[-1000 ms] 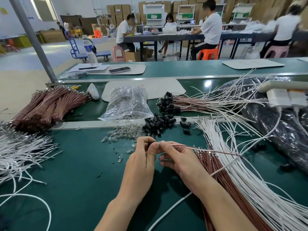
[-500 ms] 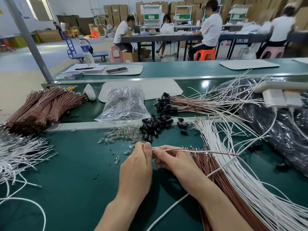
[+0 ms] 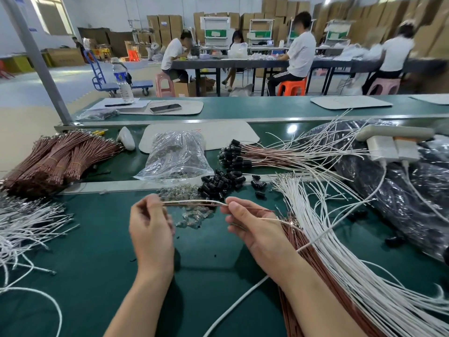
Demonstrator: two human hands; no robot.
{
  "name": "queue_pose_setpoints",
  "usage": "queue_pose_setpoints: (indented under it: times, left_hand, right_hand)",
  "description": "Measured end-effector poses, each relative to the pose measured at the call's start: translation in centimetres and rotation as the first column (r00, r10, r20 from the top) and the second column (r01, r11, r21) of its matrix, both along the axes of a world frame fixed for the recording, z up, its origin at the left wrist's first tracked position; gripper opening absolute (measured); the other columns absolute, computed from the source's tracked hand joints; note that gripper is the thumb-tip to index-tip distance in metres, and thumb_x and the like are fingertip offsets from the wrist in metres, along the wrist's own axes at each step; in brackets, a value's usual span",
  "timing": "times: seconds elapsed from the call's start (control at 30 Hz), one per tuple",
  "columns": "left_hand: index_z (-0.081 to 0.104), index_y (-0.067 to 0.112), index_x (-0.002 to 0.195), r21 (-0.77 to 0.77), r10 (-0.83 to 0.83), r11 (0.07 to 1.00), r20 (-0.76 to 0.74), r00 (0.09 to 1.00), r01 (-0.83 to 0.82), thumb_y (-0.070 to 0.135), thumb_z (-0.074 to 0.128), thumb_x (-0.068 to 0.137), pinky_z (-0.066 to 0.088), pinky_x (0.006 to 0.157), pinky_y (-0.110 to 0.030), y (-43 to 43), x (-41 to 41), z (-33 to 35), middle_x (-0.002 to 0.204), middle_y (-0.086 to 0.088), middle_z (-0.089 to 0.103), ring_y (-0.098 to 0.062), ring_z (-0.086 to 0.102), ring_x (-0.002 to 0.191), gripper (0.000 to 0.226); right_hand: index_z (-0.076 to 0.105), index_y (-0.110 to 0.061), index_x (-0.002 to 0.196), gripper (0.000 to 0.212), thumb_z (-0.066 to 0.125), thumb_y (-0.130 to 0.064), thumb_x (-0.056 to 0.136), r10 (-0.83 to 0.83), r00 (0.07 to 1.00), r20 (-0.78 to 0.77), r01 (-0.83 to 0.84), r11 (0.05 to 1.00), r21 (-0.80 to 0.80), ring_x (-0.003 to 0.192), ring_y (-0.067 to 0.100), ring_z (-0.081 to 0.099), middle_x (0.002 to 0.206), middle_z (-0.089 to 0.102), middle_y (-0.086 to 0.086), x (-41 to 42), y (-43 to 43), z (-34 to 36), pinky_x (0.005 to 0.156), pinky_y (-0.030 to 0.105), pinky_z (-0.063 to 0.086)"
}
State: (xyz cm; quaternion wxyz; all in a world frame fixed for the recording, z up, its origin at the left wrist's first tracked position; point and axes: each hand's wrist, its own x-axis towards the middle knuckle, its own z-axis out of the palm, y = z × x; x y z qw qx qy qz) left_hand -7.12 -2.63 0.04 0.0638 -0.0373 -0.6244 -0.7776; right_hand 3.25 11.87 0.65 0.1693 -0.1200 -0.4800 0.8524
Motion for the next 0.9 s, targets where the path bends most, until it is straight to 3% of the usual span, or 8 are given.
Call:
queue_pose_setpoints:
  times: [0.1,0.27,0.43,0.57,0.63,0.7,0.8,0.9]
  left_hand:
    - [0.047,0.020,0.086,0.162,0.125,0.976,0.119,0.985,-0.144,0.027,0.048,0.106,0.038,0.040,-0.018,-1.6,-1.5,0.4,0.065,0.006,0.047,-0.002,0.043,0.046,0.021]
    - [0.046,0.022,0.085,0.246,0.248,0.924,0.196,0.949,-0.293,0.026,0.046,0.106,0.035,0.039,-0.019,-3.3,-2.7,0.6,0.069,0.003,0.046,-0.003,0.041,0.045,0.022]
    - [0.050,0.022,0.084,0.273,0.109,0.948,0.210,0.972,-0.165,0.033,0.049,0.107,0.037,0.042,-0.018,-3.2,-2.2,0.6,0.070,0.005,0.049,-0.005,0.042,0.048,0.025]
    - [0.065,0.024,0.097,0.336,-0.145,0.939,0.178,0.973,0.078,0.036,0.056,0.099,0.048,0.049,-0.018,-3.1,-1.9,0.9,0.076,0.008,0.064,-0.004,0.054,0.057,0.015]
    - [0.070,0.025,0.103,0.215,-0.248,0.950,0.076,0.966,0.227,0.035,0.061,0.090,0.052,0.053,-0.018,-2.6,-1.6,0.6,0.081,0.008,0.071,-0.004,0.061,0.062,0.019]
    - [0.072,0.030,0.103,-0.120,-0.270,0.958,-0.089,0.959,0.259,0.035,0.063,0.087,0.053,0.058,-0.016,-1.8,-1.5,0.2,0.086,0.009,0.074,-0.005,0.066,0.069,0.019]
    - [0.069,0.038,0.102,-0.527,-0.376,0.827,-0.258,0.890,0.196,0.038,0.064,0.090,0.051,0.070,-0.013,0.2,-2.7,0.3,0.091,0.019,0.074,0.000,0.068,0.080,0.012]
    - [0.065,0.036,0.102,-0.686,-0.474,0.704,-0.260,0.841,0.185,0.036,0.062,0.096,0.054,0.079,-0.023,3.9,-5.3,1.9,0.090,0.017,0.072,0.000,0.067,0.085,0.006]
  right_hand:
    - [0.081,-0.010,0.098,0.023,0.078,-0.019,0.077,0.000,0.999,-0.042,-0.001,1.000,-0.019,0.080,0.014,0.072,0.104,0.076,0.018,0.2,0.0,0.3,0.071,0.020,0.058]
    - [0.082,-0.012,0.092,0.017,0.073,-0.014,0.077,-0.060,0.992,-0.109,0.061,0.998,0.010,0.076,0.014,0.072,0.095,0.077,0.015,0.1,-0.6,2.1,0.069,0.021,0.058]
    - [0.081,-0.016,0.096,0.020,0.070,-0.019,0.081,-0.098,0.965,-0.243,0.139,0.978,0.158,0.081,0.016,0.072,0.099,0.077,0.015,0.3,0.6,6.4,0.072,0.021,0.058]
    - [0.064,-0.009,0.122,0.034,0.062,-0.016,0.089,-0.241,0.925,-0.294,0.292,0.945,0.146,0.087,0.018,0.073,0.099,0.076,0.013,0.6,4.7,9.4,0.075,0.022,0.059]
    - [0.050,-0.007,0.137,0.040,0.057,-0.010,0.097,-0.360,0.901,-0.243,0.402,0.903,0.152,0.085,0.017,0.071,0.097,0.076,0.010,0.4,7.2,10.1,0.075,0.024,0.059]
    - [0.041,-0.011,0.143,0.042,0.051,-0.005,0.103,-0.463,0.871,-0.164,0.489,0.842,0.225,0.085,0.017,0.067,0.099,0.076,0.009,0.3,9.8,10.4,0.077,0.029,0.059]
    - [0.047,-0.018,0.135,0.034,0.051,-0.007,0.103,-0.523,0.847,-0.091,0.519,0.780,0.348,0.091,0.020,0.064,0.107,0.074,0.012,0.3,13.7,10.7,0.081,0.034,0.056]
    - [0.056,-0.015,0.128,0.028,0.052,-0.006,0.102,-0.540,0.836,-0.104,0.534,0.753,0.383,0.089,0.022,0.065,0.110,0.072,0.016,-0.1,17.1,11.6,0.078,0.033,0.058]
